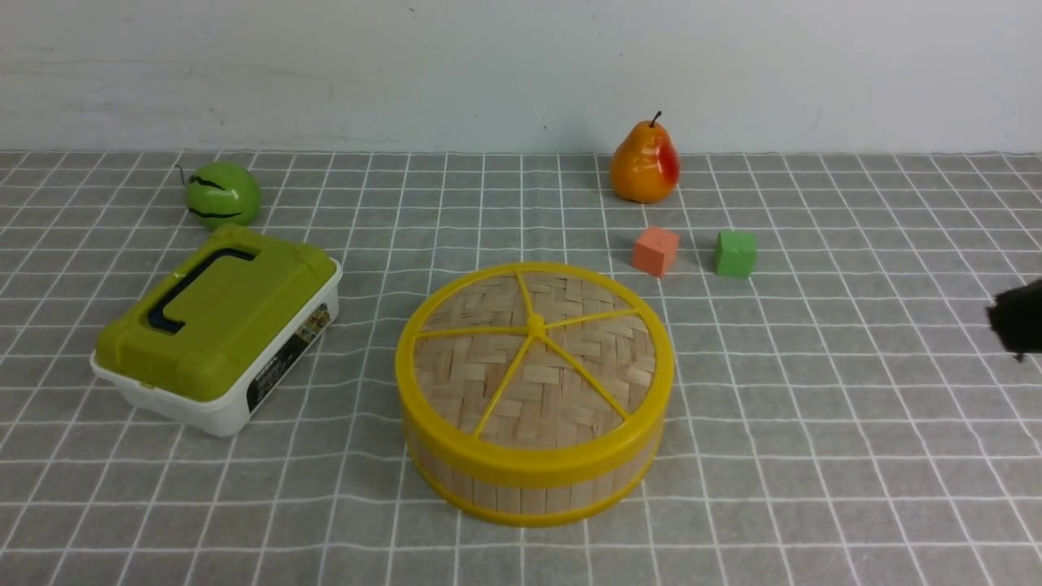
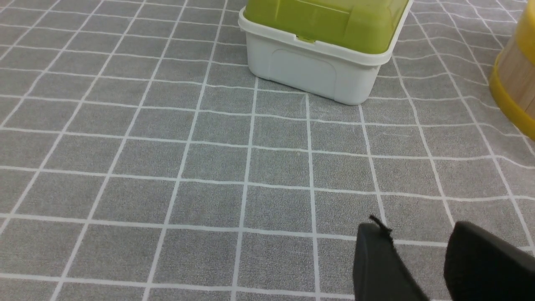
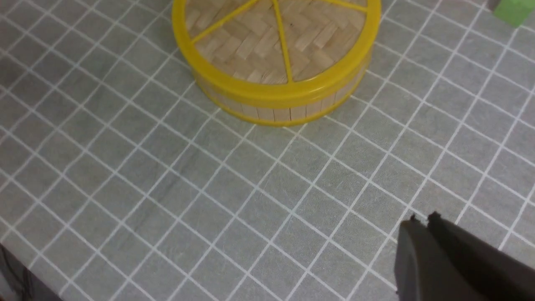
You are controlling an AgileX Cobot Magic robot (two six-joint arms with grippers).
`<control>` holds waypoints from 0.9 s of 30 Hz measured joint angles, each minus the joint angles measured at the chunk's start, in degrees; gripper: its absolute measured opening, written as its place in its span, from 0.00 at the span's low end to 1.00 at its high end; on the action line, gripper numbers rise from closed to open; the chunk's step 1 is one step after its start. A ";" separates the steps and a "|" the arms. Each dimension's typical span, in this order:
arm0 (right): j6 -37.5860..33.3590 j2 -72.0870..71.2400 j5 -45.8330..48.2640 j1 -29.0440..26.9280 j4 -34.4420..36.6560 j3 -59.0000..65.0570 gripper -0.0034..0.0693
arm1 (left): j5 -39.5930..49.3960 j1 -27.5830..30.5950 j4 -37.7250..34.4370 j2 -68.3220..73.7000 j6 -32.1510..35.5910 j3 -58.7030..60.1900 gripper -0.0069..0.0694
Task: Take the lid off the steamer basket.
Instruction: Use the right arm to lift the lid of the steamer
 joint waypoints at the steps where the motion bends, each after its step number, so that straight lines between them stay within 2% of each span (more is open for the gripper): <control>1: 1.97 3.55 0.30 3.71 -3.58 -2.48 0.05 | 0.00 0.00 0.00 0.00 0.00 0.00 0.40; 5: 8.98 13.32 0.69 13.77 -14.05 -9.29 0.05 | -0.06 0.00 0.00 0.00 0.00 0.00 0.40; 6: 9.31 13.80 0.69 14.21 -14.48 -9.29 0.05 | -0.06 0.00 0.00 0.00 0.00 0.00 0.40; 9: 13.35 23.45 0.74 20.70 -19.98 -17.00 0.06 | -0.11 0.00 0.00 0.00 0.00 0.00 0.40; 13: 16.29 32.62 0.68 24.05 -21.02 -25.03 0.09 | -0.11 0.00 0.00 0.00 0.00 0.00 0.40; 17: 19.62 41.09 0.73 24.78 -20.96 -33.15 0.18 | -0.11 0.00 0.00 0.00 0.00 0.00 0.40; 18: 21.35 45.45 0.86 24.78 -20.96 -36.53 0.28 | -0.11 0.00 0.00 0.00 0.00 0.00 0.40; 19: 21.51 45.91 0.91 24.78 -20.96 -37.30 0.30 | -0.11 0.00 0.00 0.00 0.00 0.00 0.40; 23: 23.29 54.51 0.60 24.78 -20.13 -44.38 0.60 | -0.11 0.00 0.00 0.00 0.00 0.00 0.40; 27: 23.35 58.71 -0.95 24.78 -19.26 -46.88 0.76 | -0.11 0.00 0.00 0.00 0.00 0.00 0.40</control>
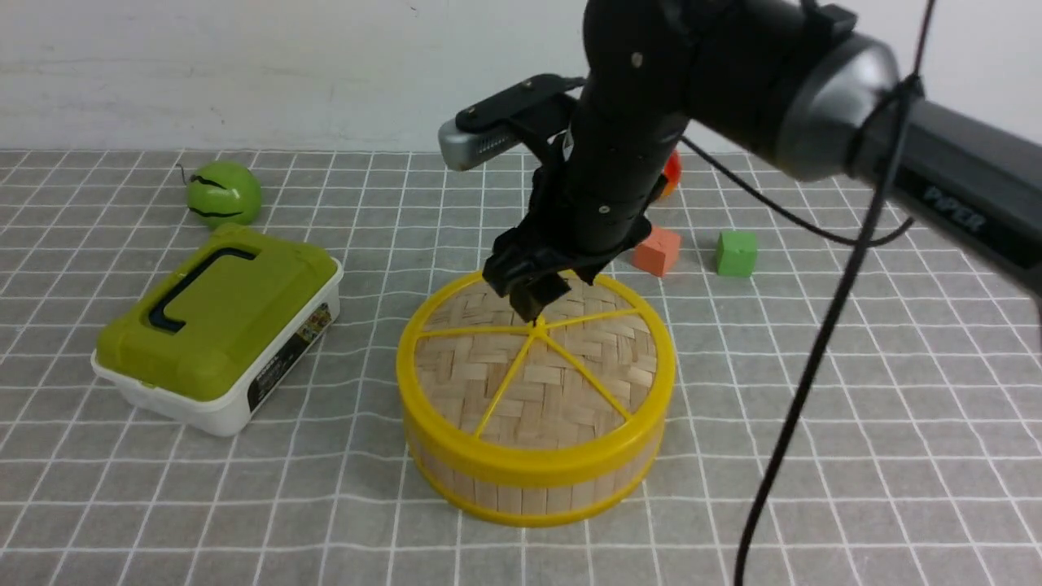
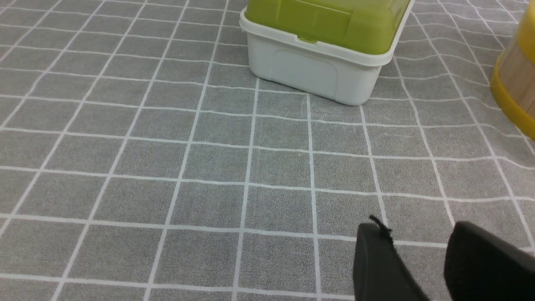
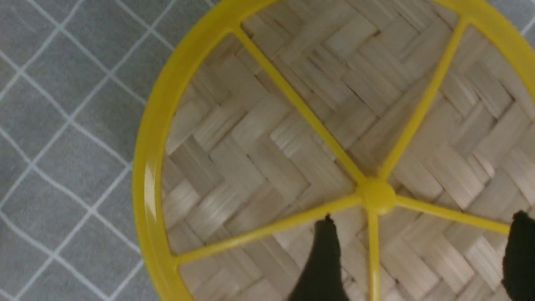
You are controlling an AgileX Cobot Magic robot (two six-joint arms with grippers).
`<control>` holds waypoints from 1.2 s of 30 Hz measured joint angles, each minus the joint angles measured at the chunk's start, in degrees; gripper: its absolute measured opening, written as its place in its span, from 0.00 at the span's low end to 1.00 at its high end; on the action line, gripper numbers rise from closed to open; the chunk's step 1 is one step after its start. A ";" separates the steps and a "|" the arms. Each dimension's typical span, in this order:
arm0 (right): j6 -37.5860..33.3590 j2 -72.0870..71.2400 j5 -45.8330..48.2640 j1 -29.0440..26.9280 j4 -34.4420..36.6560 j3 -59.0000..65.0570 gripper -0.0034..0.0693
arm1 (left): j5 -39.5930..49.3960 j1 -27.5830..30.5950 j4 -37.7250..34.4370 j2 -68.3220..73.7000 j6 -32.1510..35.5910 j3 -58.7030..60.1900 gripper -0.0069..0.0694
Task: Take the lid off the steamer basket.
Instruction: Use the right arm to lift the lid of the steamer, then use the right arm to place the steamer lid on the table
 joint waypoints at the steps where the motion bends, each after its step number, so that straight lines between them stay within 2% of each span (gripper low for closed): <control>1: 0.16 1.23 -0.54 0.00 0.05 -0.25 0.78 | 0.00 0.00 0.00 0.00 0.00 0.00 0.40; 6: 0.35 3.93 -1.20 0.00 0.05 -0.36 0.76 | 0.00 0.00 0.00 0.00 0.00 0.00 0.40; 10: 0.37 5.18 -1.27 0.00 0.19 -0.43 0.65 | 0.00 0.00 0.00 0.00 0.00 0.00 0.40; 12: 0.42 5.36 -1.33 0.00 0.26 -0.70 0.52 | 0.00 0.00 0.00 0.00 0.00 0.00 0.40; 14: 0.42 5.42 -1.39 0.00 0.26 -0.82 0.45 | 0.00 0.00 0.00 0.00 0.00 0.00 0.40; 17: 0.42 5.48 -1.39 0.00 0.30 -0.98 0.21 | 0.00 0.00 0.00 0.00 0.00 0.00 0.40; 18: 0.42 5.48 -1.39 0.00 0.30 -1.04 0.16 | 0.00 0.00 0.00 0.00 0.00 0.00 0.40; 27: -0.87 3.03 3.49 0.00 -1.32 -9.61 0.16 | 0.00 0.00 0.00 0.00 0.00 0.00 0.40; 31: -1.36 -3.91 3.35 -0.11 -4.03 -12.51 0.16 | 0.00 0.00 0.00 0.00 0.00 0.00 0.40; 36: -1.54 -13.99 3.41 -2.31 -5.12 -8.92 0.16 | 0.00 0.00 0.00 0.00 0.00 0.00 0.40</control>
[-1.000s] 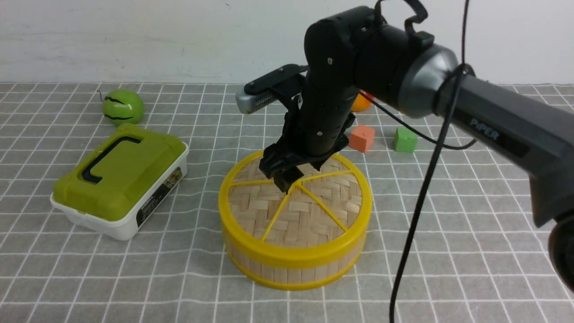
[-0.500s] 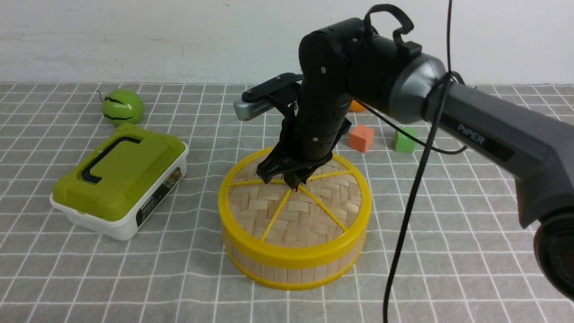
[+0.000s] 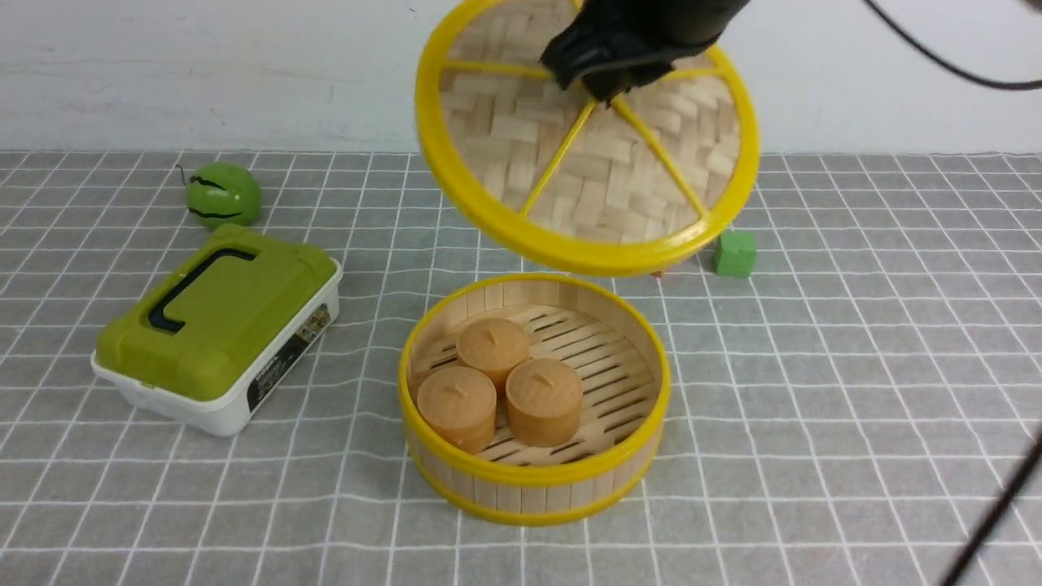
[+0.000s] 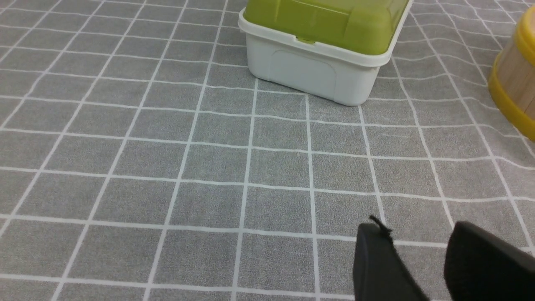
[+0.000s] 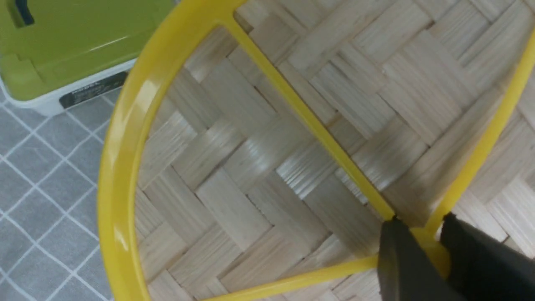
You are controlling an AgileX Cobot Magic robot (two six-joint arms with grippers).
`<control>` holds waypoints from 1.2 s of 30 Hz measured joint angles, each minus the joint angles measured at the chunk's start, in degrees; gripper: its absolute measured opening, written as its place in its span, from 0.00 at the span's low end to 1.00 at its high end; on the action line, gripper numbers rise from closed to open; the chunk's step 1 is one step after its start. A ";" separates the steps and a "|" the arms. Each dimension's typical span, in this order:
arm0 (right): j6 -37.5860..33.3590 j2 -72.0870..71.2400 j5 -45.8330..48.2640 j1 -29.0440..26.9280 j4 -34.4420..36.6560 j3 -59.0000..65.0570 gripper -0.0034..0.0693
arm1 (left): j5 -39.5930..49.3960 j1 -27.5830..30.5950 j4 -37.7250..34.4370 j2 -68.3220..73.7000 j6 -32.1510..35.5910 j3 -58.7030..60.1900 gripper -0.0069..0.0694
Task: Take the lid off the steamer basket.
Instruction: Use the right arm to place the steamer lid on the table
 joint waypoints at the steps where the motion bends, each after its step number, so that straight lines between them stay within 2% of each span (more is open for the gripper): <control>1: -0.05 -3.21 0.00 -1.46 -0.06 3.57 0.16 | -0.05 0.00 0.00 0.00 0.00 0.00 0.40; 9: -0.05 -16.53 -0.89 -14.46 -0.97 35.78 0.16 | -0.05 0.00 0.00 0.00 0.00 0.00 0.40; 10: -0.05 -16.66 -0.89 -14.77 -0.97 36.58 0.16 | -0.05 0.00 0.00 0.00 0.00 0.00 0.40; 11: -0.05 -17.20 -4.17 -17.05 -0.68 43.35 0.16 | -0.05 0.00 0.00 0.00 0.00 0.00 0.40; 15: -0.05 -16.17 -14.97 -19.46 1.10 54.49 0.16 | -0.05 0.00 0.00 0.00 0.00 0.00 0.40; 20: 0.65 -10.25 -26.69 -19.87 2.15 60.90 0.16 | -0.05 0.00 0.00 0.00 0.00 0.00 0.40; 26: 4.36 -4.45 -31.11 -19.87 2.15 61.11 0.17 | -0.05 0.00 0.00 0.00 0.00 0.00 0.40; 28: 4.93 -4.44 -31.13 -19.87 2.15 61.11 0.22 | -0.05 0.00 0.00 0.00 0.00 0.00 0.40; 31: 5.50 -4.86 -30.51 -19.87 2.15 61.06 0.37 | -0.01 0.00 0.00 0.00 0.00 0.00 0.40; 33: 5.55 -7.17 -27.42 -19.87 2.15 60.68 0.58 | 0.06 0.00 0.00 0.00 0.00 0.00 0.40; 34: 5.32 -9.00 -26.26 -19.87 2.15 60.55 0.65 | 0.06 0.00 0.00 0.00 0.00 0.00 0.40; 36: 4.93 -11.86 -25.03 -19.87 2.48 60.48 0.71 | 0.13 0.00 0.00 0.00 0.00 0.00 0.40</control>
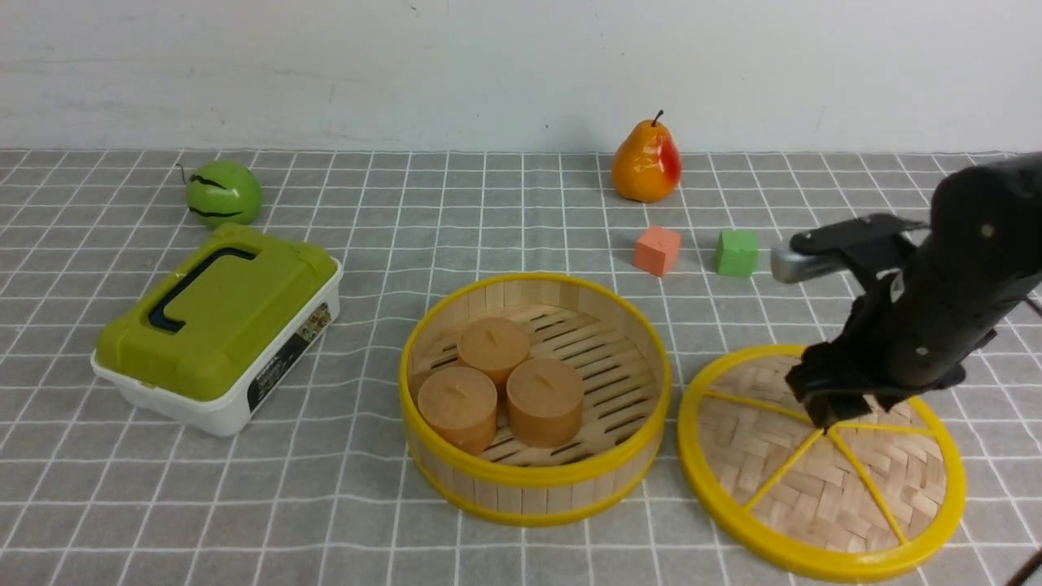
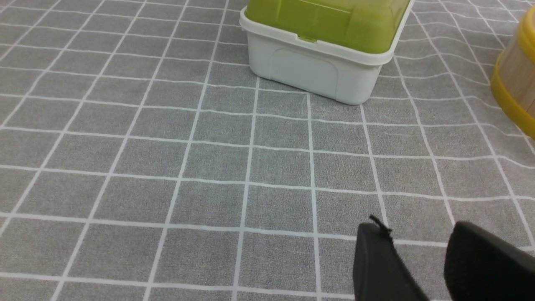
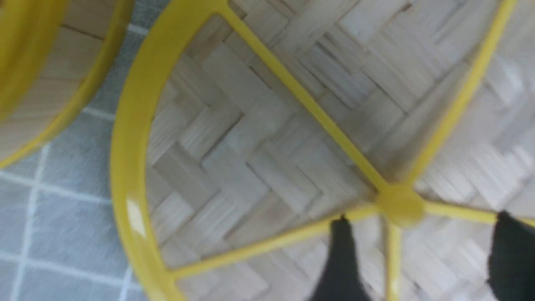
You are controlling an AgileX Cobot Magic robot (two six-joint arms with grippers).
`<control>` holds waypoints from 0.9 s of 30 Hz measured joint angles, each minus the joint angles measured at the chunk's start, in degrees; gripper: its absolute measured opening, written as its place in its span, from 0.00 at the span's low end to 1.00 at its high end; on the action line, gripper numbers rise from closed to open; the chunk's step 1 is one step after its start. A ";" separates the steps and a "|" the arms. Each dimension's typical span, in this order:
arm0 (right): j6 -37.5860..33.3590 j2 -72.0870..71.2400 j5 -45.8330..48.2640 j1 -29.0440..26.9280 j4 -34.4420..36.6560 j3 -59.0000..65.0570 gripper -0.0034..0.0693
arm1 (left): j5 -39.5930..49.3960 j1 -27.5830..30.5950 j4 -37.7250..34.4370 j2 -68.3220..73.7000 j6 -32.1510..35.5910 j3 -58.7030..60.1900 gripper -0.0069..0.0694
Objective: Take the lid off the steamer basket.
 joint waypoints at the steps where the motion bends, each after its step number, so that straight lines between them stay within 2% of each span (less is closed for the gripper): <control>1: -0.81 -4.24 1.32 0.00 0.46 0.00 0.78 | -0.01 0.00 0.00 0.00 0.00 0.00 0.40; 4: -1.68 -15.77 2.90 0.00 2.07 0.56 0.83 | 0.05 0.00 0.00 0.00 0.00 0.00 0.40; 7: -2.35 -24.25 3.27 0.00 2.95 2.38 0.81 | 0.05 0.00 0.00 0.00 0.00 0.00 0.40; 8: -2.54 -28.84 3.84 0.00 3.61 4.20 0.77 | 0.05 0.00 0.00 0.00 0.00 0.00 0.40; 10: -2.65 -36.93 4.27 0.00 4.52 7.93 0.64 | 0.10 0.00 0.00 0.00 0.00 0.00 0.40; 11: -2.65 -37.63 4.35 0.00 4.58 8.31 0.62 | 0.10 0.00 0.00 0.00 0.00 0.00 0.40; 12: -2.72 -42.40 4.55 0.00 4.93 11.02 0.50 | 0.10 0.00 0.00 0.00 0.00 0.00 0.40; 13: -2.80 -43.70 4.55 0.00 5.02 11.81 0.46 | 0.10 0.00 0.00 0.00 0.00 0.00 0.40; 15: -2.84 -52.01 4.69 0.00 5.27 17.27 0.19 | 0.10 0.00 0.00 0.00 0.00 0.00 0.40; 16: -2.84 -52.54 4.69 0.00 5.27 17.62 0.17 | 0.10 0.00 0.00 0.00 0.00 0.00 0.40; 17: -2.84 -57.02 4.60 0.00 5.27 20.59 0.07 | 0.10 0.00 0.00 0.00 0.00 0.00 0.40; 20: -2.84 -62.76 4.35 0.00 5.33 23.58 0.03 | 0.10 0.00 0.00 0.00 0.00 0.00 0.40; 27: -1.52 -75.68 8.93 0.00 4.62 28.70 0.02 | 0.21 0.00 0.00 0.00 0.00 0.00 0.40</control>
